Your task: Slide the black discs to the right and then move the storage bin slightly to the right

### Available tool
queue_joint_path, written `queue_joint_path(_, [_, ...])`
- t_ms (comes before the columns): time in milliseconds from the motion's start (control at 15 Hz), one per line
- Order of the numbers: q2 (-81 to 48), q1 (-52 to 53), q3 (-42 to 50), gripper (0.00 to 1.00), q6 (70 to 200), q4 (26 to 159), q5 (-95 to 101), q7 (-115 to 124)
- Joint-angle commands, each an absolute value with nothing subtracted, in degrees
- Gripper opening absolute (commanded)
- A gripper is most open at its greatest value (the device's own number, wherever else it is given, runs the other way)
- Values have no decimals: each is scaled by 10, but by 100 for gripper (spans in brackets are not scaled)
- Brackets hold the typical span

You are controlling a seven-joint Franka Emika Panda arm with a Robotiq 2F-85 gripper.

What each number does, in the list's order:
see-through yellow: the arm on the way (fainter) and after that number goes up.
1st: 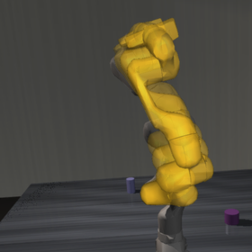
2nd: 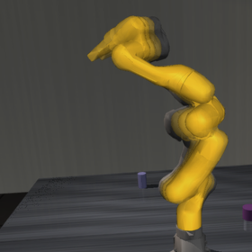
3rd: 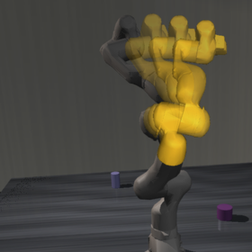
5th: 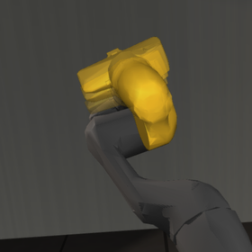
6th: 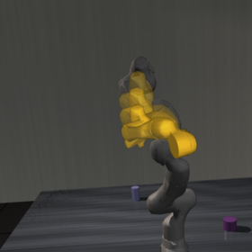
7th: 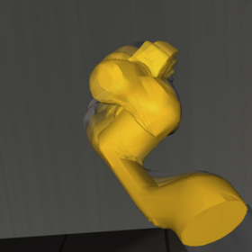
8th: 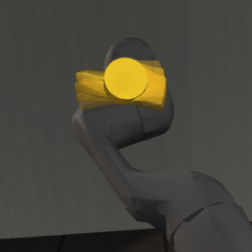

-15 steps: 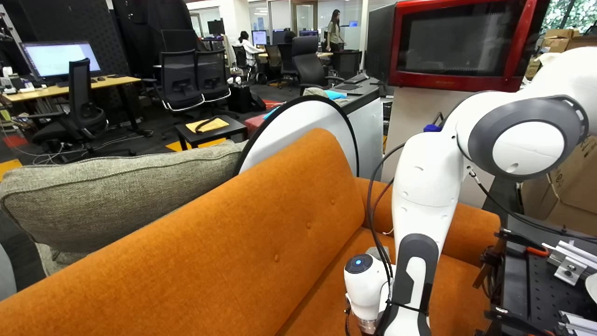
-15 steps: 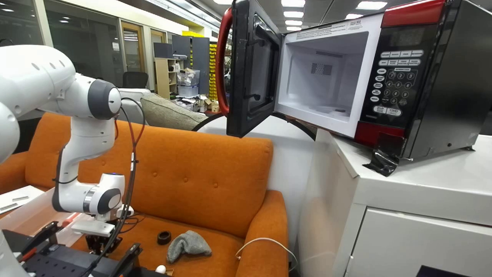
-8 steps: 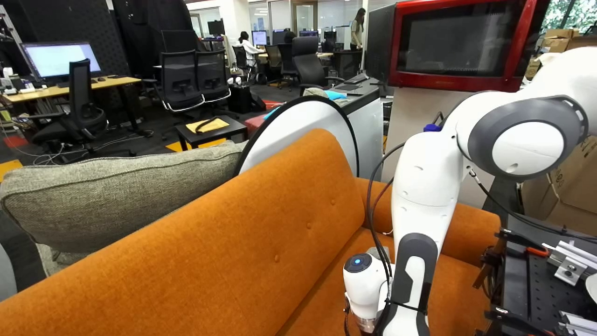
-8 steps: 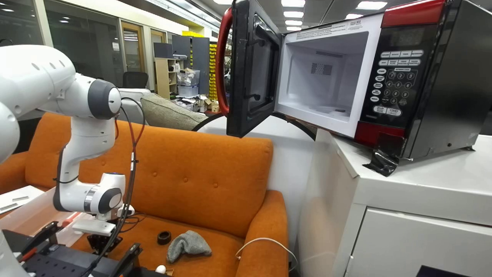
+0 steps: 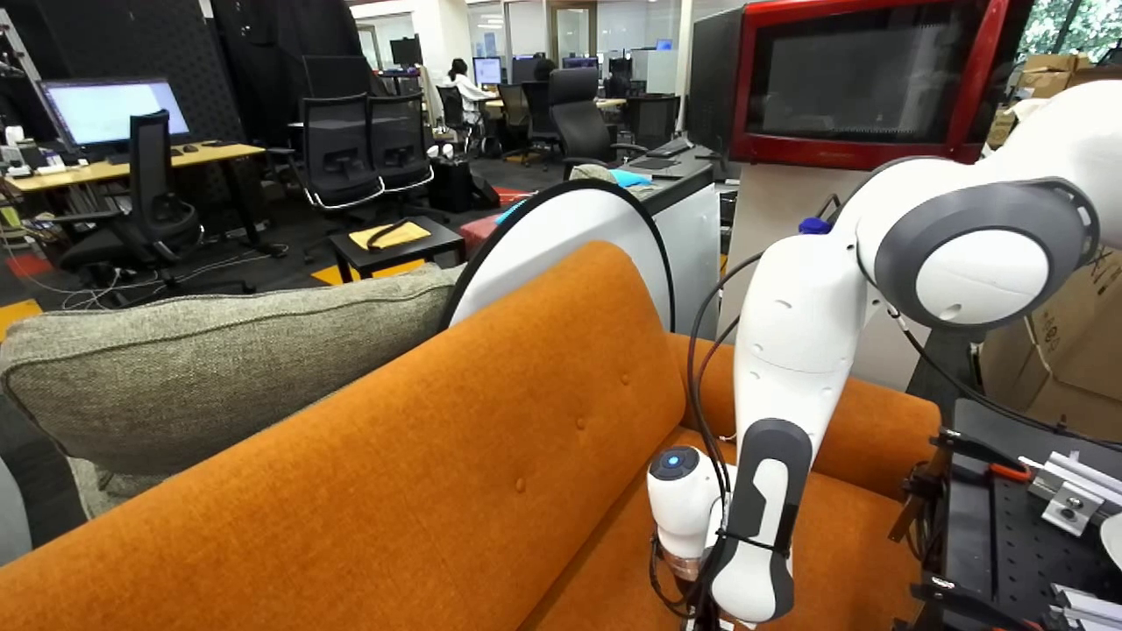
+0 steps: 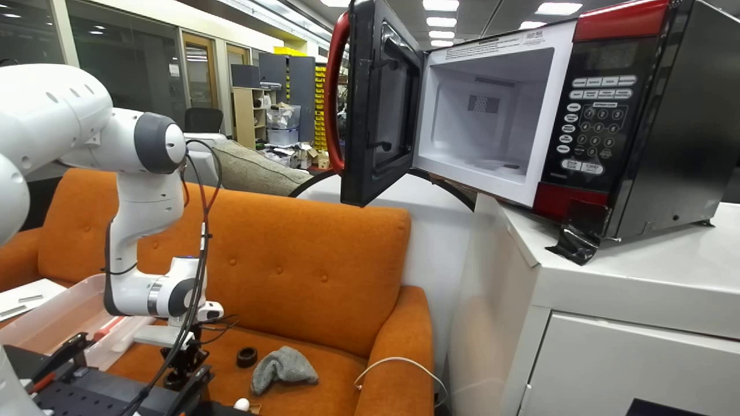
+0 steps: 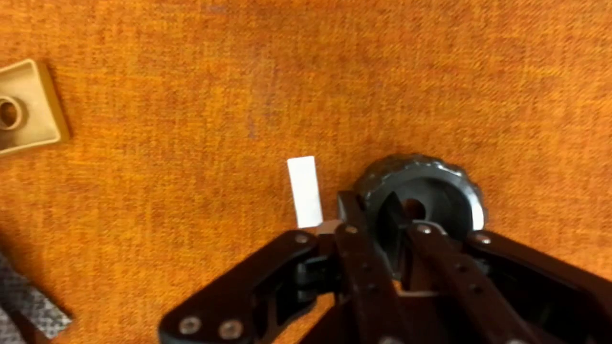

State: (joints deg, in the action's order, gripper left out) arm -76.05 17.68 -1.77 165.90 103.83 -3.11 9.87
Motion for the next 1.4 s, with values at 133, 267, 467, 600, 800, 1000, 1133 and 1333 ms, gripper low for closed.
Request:
queue_joint_path(133, [-730,191,27,4,1677,1077,-49,156])
queue_joint_path(267, [-727,189,38,4,1674,1087,-59,175])
queue_joint_path(467, [-725,183,45,4,1674,1098,-71,194])
queue_joint_path(600, [-722,165,34,4,1679,1103,-81,197])
queue_joint_path(800, [-720,148,22,47,1682,1106,-96,197])
queue_joint_path(1000, [-710,142,18,68,1692,1114,-111,201])
queue_joint_path(1133, [-696,147,20,81,1710,1124,-114,203])
queue_joint_path(1333, [-669,150,9,99,1749,1140,-112,193])
